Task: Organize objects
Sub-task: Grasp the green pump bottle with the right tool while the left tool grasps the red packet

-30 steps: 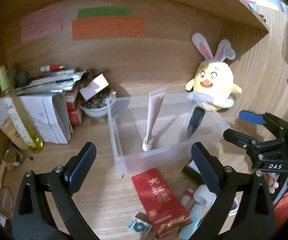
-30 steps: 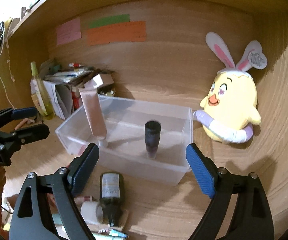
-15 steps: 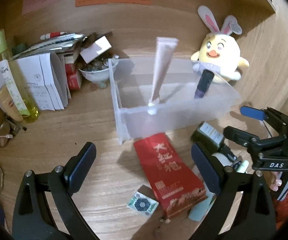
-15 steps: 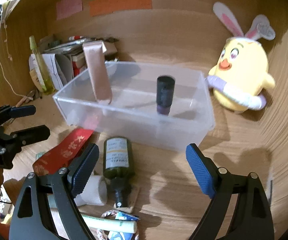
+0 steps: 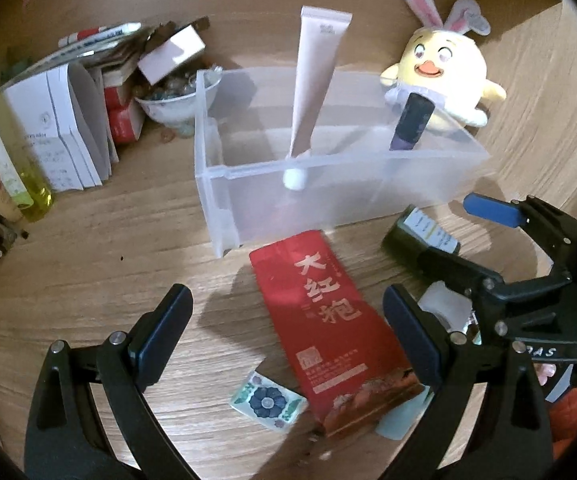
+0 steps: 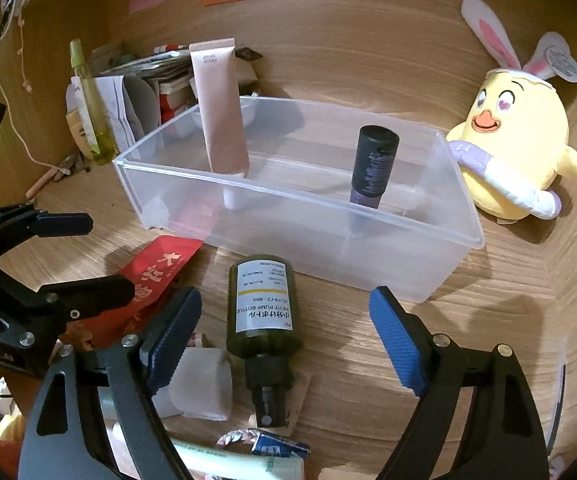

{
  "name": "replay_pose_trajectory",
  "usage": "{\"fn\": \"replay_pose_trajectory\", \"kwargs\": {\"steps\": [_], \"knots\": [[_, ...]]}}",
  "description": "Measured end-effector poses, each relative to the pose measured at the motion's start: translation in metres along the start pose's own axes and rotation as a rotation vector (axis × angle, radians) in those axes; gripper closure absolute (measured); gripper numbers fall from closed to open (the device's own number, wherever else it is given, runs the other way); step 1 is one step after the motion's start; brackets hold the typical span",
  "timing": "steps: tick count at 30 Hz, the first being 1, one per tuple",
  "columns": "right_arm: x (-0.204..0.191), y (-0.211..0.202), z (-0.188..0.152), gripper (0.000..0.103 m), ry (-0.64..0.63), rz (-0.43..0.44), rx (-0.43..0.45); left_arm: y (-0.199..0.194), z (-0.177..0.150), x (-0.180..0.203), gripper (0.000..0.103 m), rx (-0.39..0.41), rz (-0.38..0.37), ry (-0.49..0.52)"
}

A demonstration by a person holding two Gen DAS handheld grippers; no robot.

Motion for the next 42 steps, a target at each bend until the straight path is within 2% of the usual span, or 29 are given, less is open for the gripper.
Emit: {"fn": "replay_pose_trajectory", "kwargs": {"steps": [7, 11, 21, 26, 33, 38, 42], "knots": [[-0.002, 0.018, -0.006, 0.049, 0.013, 0.043, -0.06, 0.0, -0.009, 0.001, 0.006, -0.024, -0.009, -0.009], [-0.006, 0.022, -0.006, 0.064, 0.007, 0.064, -0.067, 0.004, -0.007, 0.003, 0.006, -0.042, -0.019, -0.011], [0.004, 0.001, -0.004, 0.064, 0.038, 0.047, 0.002, 0.017, -0.003, 0.015, 0.006, -0.121, -0.065, -0.001], [0.013, -0.014, -0.002, 0.064, 0.056, 0.037, 0.044, 0.025, -0.007, 0.017, 0.006, -0.167, -0.061, 0.007], [0.02, -0.022, -0.003, 0.064, 0.068, 0.041, 0.068, 0.031, -0.011, 0.01, 0.007, -0.167, -0.059, -0.031], [0.022, -0.025, -0.004, 0.064, 0.072, 0.039, 0.076, 0.027, -0.012, 0.015, 0.033, -0.147, -0.087, -0.015], [0.023, -0.026, -0.004, 0.064, 0.078, 0.037, 0.08, 0.026, -0.015, 0.017, 0.039, -0.137, -0.09, 0.003]]}}
Point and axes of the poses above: each gripper's, at about its wrist camera, not at the fingertips, and y roughly the way its jaws point, x to its right, z to its top, the point moved 8 cm from there along y, roughly the way its jaws point, and after that the axes turned 3 degrees about -x, right-handed, at the moved point
